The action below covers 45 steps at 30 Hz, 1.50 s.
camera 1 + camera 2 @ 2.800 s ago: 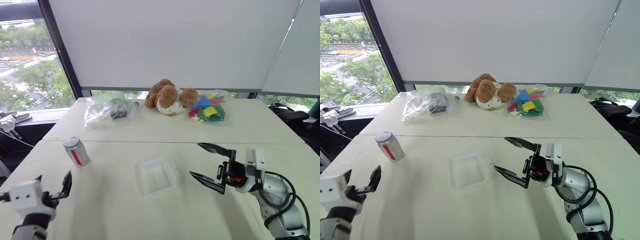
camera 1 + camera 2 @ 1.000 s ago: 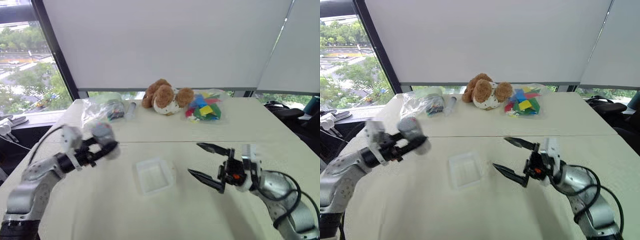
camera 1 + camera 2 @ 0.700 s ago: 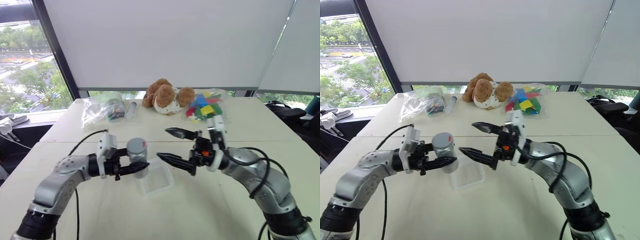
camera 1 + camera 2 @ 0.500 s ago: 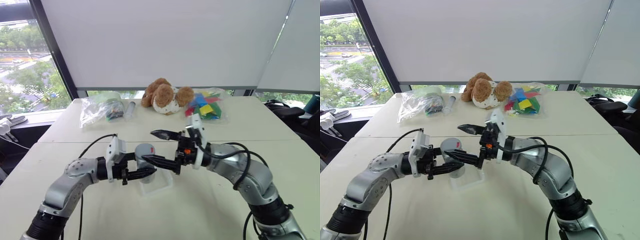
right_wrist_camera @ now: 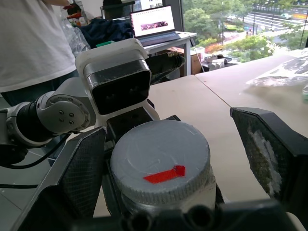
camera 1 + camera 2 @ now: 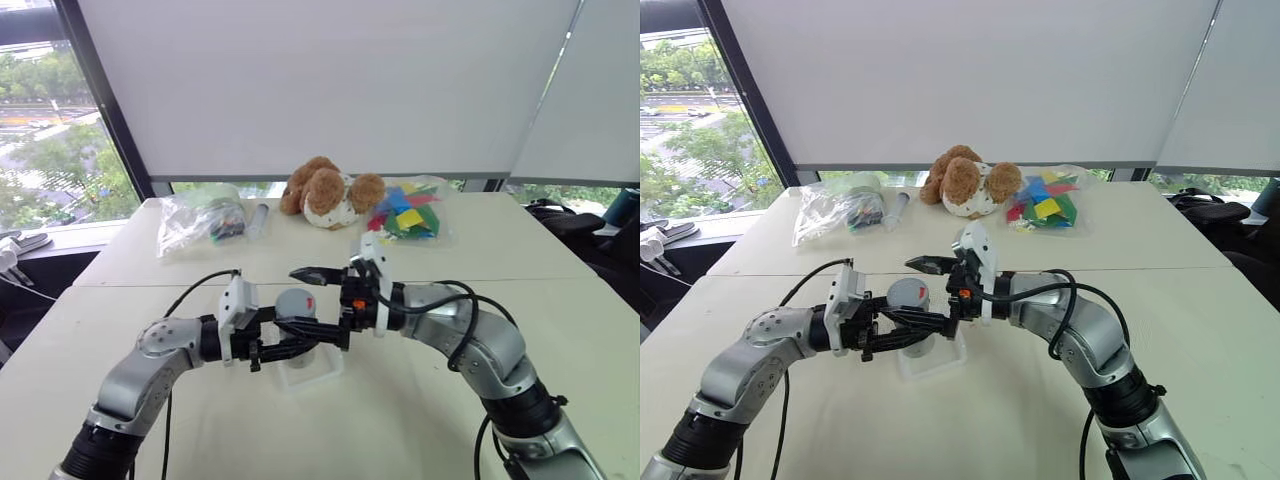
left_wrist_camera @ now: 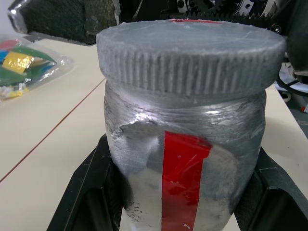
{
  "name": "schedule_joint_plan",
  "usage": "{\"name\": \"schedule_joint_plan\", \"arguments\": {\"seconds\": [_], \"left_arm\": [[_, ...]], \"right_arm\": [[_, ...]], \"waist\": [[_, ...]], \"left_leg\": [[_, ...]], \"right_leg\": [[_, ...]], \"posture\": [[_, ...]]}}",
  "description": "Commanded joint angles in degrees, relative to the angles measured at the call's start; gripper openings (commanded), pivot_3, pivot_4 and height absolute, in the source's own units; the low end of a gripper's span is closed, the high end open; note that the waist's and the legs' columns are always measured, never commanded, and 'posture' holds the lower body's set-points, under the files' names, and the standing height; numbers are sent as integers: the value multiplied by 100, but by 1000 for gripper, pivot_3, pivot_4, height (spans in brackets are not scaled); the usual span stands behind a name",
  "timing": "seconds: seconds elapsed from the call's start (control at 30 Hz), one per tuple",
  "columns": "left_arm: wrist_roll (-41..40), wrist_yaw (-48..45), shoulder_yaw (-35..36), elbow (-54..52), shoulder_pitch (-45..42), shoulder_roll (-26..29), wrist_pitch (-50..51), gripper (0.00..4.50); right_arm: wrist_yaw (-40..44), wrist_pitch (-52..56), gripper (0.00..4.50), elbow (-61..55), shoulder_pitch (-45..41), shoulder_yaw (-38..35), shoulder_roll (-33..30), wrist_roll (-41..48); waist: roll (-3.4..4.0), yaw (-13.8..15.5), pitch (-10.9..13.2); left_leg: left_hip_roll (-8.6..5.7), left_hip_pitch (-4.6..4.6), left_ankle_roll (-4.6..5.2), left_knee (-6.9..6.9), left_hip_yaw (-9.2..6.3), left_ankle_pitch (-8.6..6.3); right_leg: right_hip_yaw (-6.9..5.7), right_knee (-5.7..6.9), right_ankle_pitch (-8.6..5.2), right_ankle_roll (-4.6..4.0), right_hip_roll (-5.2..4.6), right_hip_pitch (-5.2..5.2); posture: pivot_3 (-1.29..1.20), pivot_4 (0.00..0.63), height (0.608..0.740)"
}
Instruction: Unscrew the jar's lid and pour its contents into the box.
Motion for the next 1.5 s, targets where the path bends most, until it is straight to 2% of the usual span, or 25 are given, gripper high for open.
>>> {"name": "schedule_joint_plan", "arguments": {"seconds": [0.03, 0.1, 0.13, 0.27, 0.33, 0.4, 0.53, 0.67, 0.77, 0.9, 0.93, 1.07, 1.2, 1.33, 1.5], "left_arm": [[-23, -12, 37, -259, -69, -8, -53, 2167], [-71, 11, 54, -275, -102, -27, -13, 2167], [-76, -2, 51, -279, -121, -20, -8, 2167], [-112, -218, 21, -264, -205, 56, -36, 2167], [-193, -396, -2, -292, -220, 83, -20, 2167], [-296, -887, -157, -401, -194, 84, -177, 2167], [-439, -1249, -300, -502, -232, 16, -220, 2167], [-531, -1209, -311, -551, -315, -71, -142, 2167], [-527, -1095, -249, -541, -302, -107, -160, 2167], [-584, -914, -102, -586, -183, -66, -98, 2167], [-606, -845, -45, -600, -140, -45, -62, 2167], [-527, -407, 243, -516, 6, -56, -9, 2167], [-303, -99, 331, -274, 17, -147, -157, 2167], [-147, 78, 238, -108, -83, -330, -259, 2167], [-35, 67, 172, 18, -185, -449, -317, 2167]], "right_arm": [[72, -51, 3591, -63, -104, -103, 82, -12], [147, -27, 2596, -56, -92, -110, 74, -1], [173, -20, 2273, -53, -88, -120, 75, -4], [576, -51, 2290, 31, -161, -268, 28, 216], [1117, -138, 2290, 87, -248, -308, -108, 365], [2316, -52, 2290, 363, -579, -189, -518, 579], [3335, -151, 2290, 825, -1037, 8, -770, 502], [3758, -236, 2290, 1154, -1386, 98, -775, 313], [3607, -236, 2290, 1263, -1435, -14, -691, 266], [3233, -447, 4229, 1216, -1321, -404, -498, 351], [3123, -468, 4442, 1192, -1258, -549, -484, 393], [2918, -412, 4442, 1009, -907, -943, -792, 395], [2363, -525, 4442, 748, -675, -1120, -669, 308], [1842, -540, 4442, 328, -400, -863, -441, 106], [1434, -532, 4442, 313, -478, -482, -179, -259]], "waist": [[0, -31, 0], [0, -52, 0], [0, -55, 0], [0, -60, 0], [1, -61, 1], [3, -64, 2], [1, -74, 3], [1, -75, 3], [1, -65, 3], [0, -59, 4], [0, -61, 4], [0, -50, 4], [0, -52, 4], [0, -59, 4], [0, -55, 4]], "left_leg": [[0, 0, 0, 0, 0, 0], [0, 0, 0, 0, -2, 0], [0, 0, 0, 1, -2, 0], [0, 1, 0, -1, -2, 0], [0, 1, 0, 0, -1, 0], [0, 1, 0, 1, -1, 0], [1, 2, 0, 1, 1, 0], [7, 5, 0, -1, 0, 0], [6, 4, 0, -1, -1, 0], [4, 3, 0, 0, -2, 0], [3, 3, 0, 0, -1, 0], [2, 2, -1, -2, -2, 0], [0, 1, -1, 0, -1, 0], [3, 4, -1, -4, -2, 0], [1, 2, -1, -1, -1, 0]], "right_leg": [[0, 0, 0, 0, 0, 0], [0, 1, 0, 0, 0, 0], [0, 2, 0, 0, 0, 0], [0, 4, 0, 0, 1, 0], [0, 4, 0, 0, 2, 0], [0, 4, 0, 0, 2, 0], [-1, 1, 0, 0, 2, 3], [0, 4, 0, 0, 8, 1], [0, 4, 0, 0, 7, 1], [1, 3, 0, 0, 3, 1], [1, 3, 0, 0, 2, 0], [1, 2, 0, 0, 1, 0], [1, 3, 0, 0, -3, 0], [1, 4, 0, 0, 0, -1], [1, 5, 0, 0, 0, -2]], "posture": [[0, 150, 740], [0, 150, 740], [0, 150, 740], [0, 150, 740], [0, 150, 740], [0, 150, 740], [0, 150, 740], [0, 150, 740], [0, 150, 740], [0, 150, 740], [0, 150, 740], [0, 150, 740], [0, 150, 740], [0, 150, 740], [0, 150, 740]]}}
